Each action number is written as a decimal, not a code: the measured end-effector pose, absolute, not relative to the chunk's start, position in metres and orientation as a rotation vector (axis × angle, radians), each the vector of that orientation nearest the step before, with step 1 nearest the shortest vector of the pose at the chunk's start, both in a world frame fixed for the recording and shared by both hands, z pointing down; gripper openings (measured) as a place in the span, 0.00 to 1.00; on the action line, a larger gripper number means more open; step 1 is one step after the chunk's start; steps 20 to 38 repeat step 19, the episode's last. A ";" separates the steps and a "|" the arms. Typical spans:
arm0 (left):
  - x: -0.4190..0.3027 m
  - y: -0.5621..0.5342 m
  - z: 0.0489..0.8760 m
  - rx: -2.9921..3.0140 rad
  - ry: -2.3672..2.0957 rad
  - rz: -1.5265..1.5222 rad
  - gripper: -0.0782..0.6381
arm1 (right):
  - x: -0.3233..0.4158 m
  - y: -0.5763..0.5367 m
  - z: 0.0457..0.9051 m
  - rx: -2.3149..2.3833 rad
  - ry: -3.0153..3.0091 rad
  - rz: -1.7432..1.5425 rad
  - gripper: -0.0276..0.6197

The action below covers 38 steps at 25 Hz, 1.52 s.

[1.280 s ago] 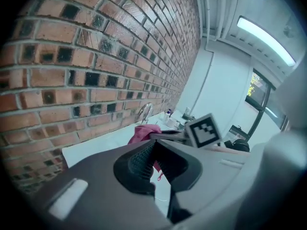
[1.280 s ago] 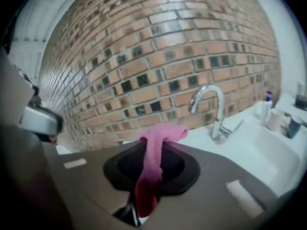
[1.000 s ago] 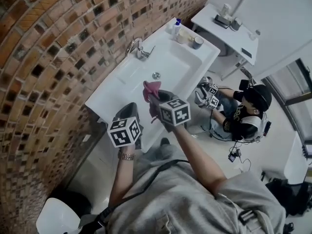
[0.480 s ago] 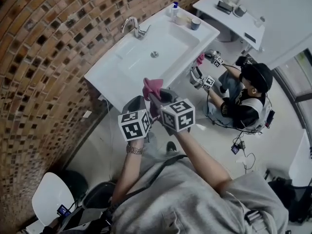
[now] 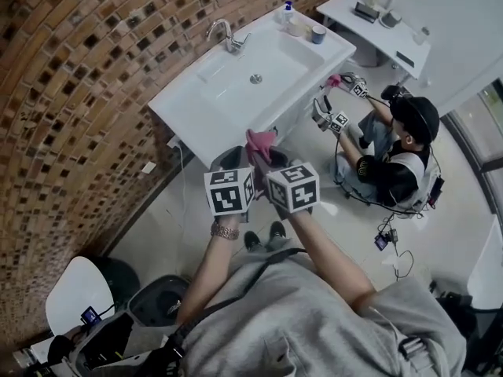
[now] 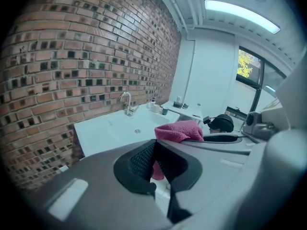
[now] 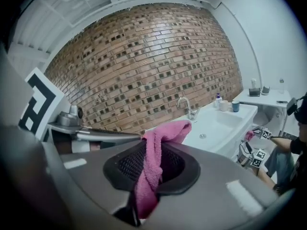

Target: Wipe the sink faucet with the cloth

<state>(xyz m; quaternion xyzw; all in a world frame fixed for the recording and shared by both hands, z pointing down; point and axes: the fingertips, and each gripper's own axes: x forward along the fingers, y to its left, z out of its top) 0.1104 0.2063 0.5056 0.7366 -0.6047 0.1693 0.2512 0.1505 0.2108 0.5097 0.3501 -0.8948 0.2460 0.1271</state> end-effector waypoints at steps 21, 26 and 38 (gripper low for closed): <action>0.089 0.245 0.507 2.052 -1.555 0.432 0.14 | 0.115 0.239 0.505 1.052 -2.566 0.722 0.14; 0.089 0.245 0.507 2.052 -1.555 0.432 0.14 | 0.115 0.239 0.505 1.052 -2.566 0.722 0.14; 0.089 0.245 0.507 2.052 -1.555 0.432 0.14 | 0.115 0.239 0.505 1.052 -2.566 0.722 0.14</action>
